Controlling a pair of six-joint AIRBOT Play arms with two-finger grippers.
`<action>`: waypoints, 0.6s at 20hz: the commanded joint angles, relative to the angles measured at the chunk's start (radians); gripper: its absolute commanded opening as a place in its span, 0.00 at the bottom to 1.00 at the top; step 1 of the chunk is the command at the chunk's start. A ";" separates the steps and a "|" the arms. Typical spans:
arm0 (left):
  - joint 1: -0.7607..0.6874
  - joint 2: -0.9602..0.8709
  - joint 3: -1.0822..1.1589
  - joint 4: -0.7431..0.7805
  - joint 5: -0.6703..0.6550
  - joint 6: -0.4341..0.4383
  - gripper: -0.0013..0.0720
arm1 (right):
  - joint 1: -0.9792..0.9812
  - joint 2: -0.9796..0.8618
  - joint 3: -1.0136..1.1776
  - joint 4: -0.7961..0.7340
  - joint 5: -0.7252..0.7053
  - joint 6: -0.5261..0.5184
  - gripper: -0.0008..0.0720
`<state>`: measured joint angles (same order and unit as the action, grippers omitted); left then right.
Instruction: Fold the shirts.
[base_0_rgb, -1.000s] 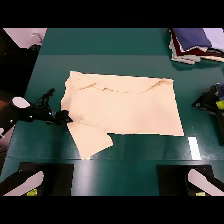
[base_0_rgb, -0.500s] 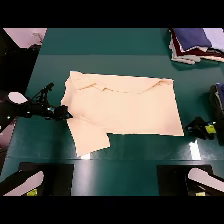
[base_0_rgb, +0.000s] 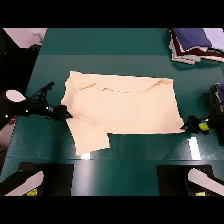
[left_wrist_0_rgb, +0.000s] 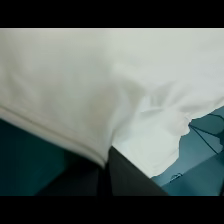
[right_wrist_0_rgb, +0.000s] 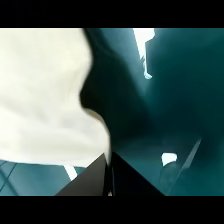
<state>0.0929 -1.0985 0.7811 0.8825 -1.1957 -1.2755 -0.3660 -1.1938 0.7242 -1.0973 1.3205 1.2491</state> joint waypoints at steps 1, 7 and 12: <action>0.002 0.056 0.138 0.005 -0.048 -0.013 0.05 | 0.011 0.122 0.125 0.078 0.017 0.013 0.03; 0.002 0.180 0.808 0.005 -0.075 -0.034 0.05 | 0.011 0.328 0.617 0.293 -0.074 0.033 0.03; 0.002 0.185 1.365 0.002 -0.023 -0.036 0.05 | 0.011 0.414 1.000 0.282 -0.126 0.033 0.03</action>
<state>0.0948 -0.9230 1.8534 0.8848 -1.2602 -1.3075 -0.3561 -0.8310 1.5234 -0.8318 1.2362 1.2797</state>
